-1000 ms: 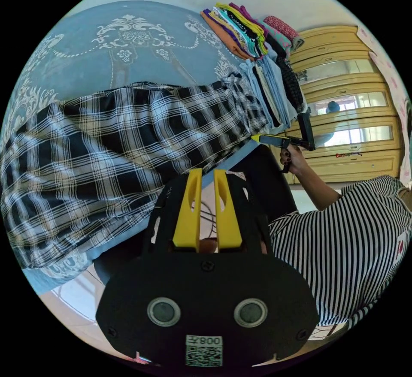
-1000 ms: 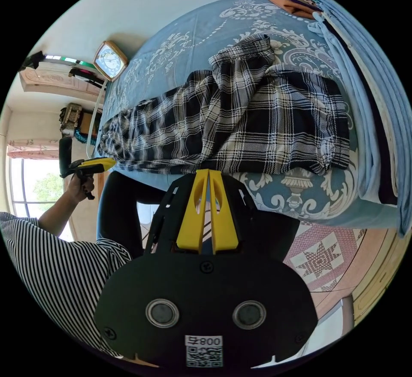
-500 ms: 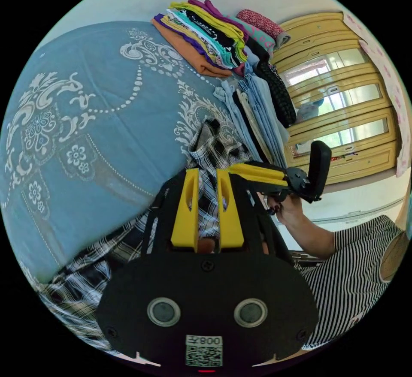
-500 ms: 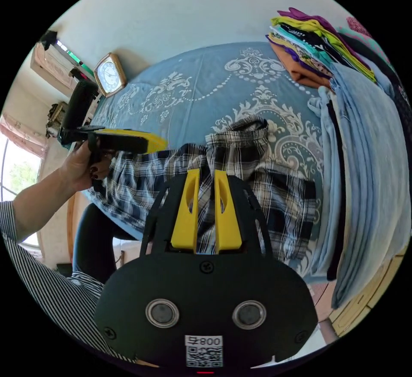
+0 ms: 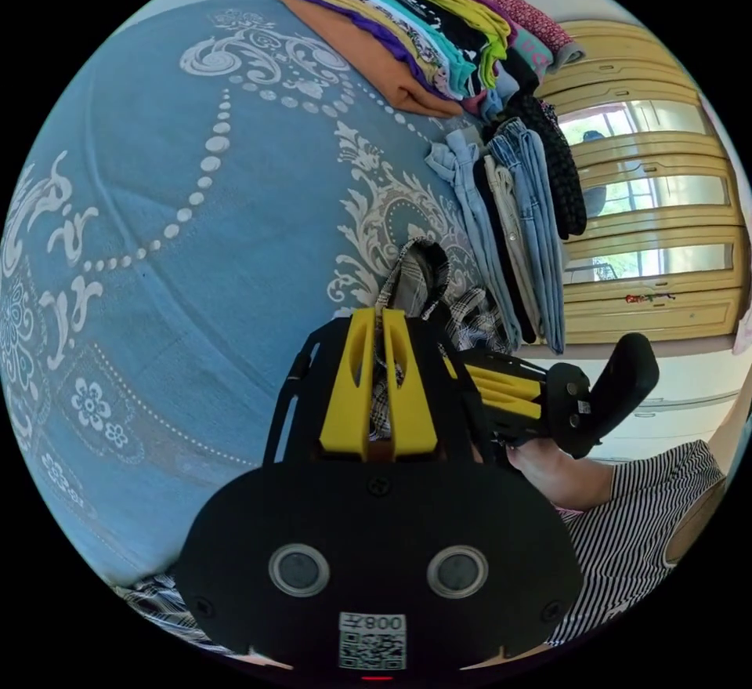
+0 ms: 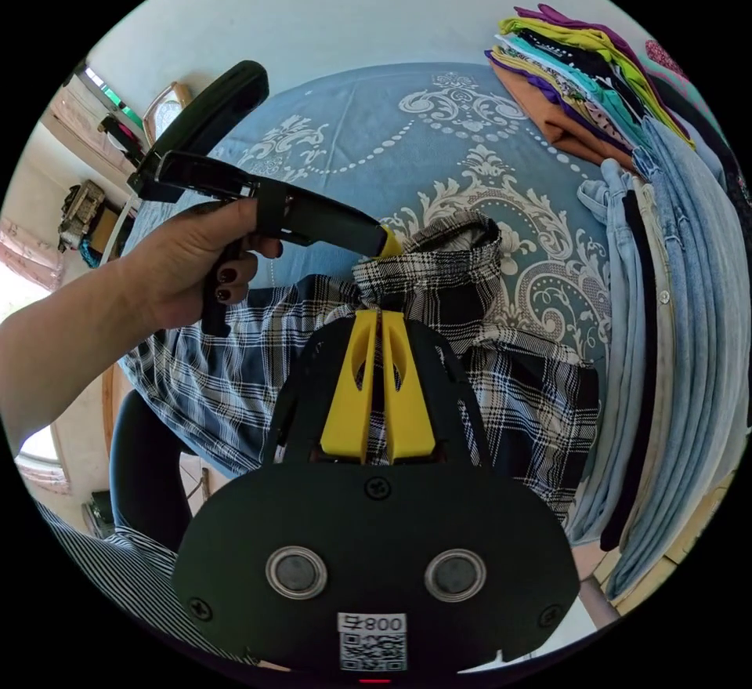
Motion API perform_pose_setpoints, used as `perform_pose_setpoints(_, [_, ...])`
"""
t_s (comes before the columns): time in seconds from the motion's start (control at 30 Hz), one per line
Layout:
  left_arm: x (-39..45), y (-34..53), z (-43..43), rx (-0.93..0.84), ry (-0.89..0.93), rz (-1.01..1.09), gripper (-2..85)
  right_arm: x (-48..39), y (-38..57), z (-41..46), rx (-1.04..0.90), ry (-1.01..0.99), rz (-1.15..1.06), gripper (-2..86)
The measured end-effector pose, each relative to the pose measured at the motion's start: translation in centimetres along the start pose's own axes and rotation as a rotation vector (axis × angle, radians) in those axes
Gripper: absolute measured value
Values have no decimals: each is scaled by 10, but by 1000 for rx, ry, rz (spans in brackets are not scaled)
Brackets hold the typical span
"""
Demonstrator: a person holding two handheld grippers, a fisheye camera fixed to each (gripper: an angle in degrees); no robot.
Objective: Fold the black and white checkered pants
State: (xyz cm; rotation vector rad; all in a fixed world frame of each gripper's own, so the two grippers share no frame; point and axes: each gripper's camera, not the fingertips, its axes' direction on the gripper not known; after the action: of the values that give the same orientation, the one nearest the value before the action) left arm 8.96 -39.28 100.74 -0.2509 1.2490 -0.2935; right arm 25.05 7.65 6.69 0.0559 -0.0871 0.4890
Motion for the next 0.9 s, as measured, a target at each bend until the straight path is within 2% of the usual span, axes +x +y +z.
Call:
perform_pose_setpoints(0.23, [19, -15, 16, 86, 158, 66, 8, 41, 33, -66, 100, -132, 88, 4])
perform_pose_setpoints(0.37, [47, -25, 36, 96, 219, 140, 6, 81, 82, -123, 196, -210, 167, 2])
perform_pose_setpoints(0.5, [69, -32, 70, 44, 225, 188, 6, 127, 136, -160, 248, -290, 273, 2])
perform_pose_setpoints(0.67, [87, -42, 125, -28, 230, 195, 5, 167, 182, -177, 234, -292, 350, 2])
perform_pose_setpoints(0.9, [112, -51, 156, -16, 233, 251, 5, 204, 218, -201, 251, -318, 386, 1])
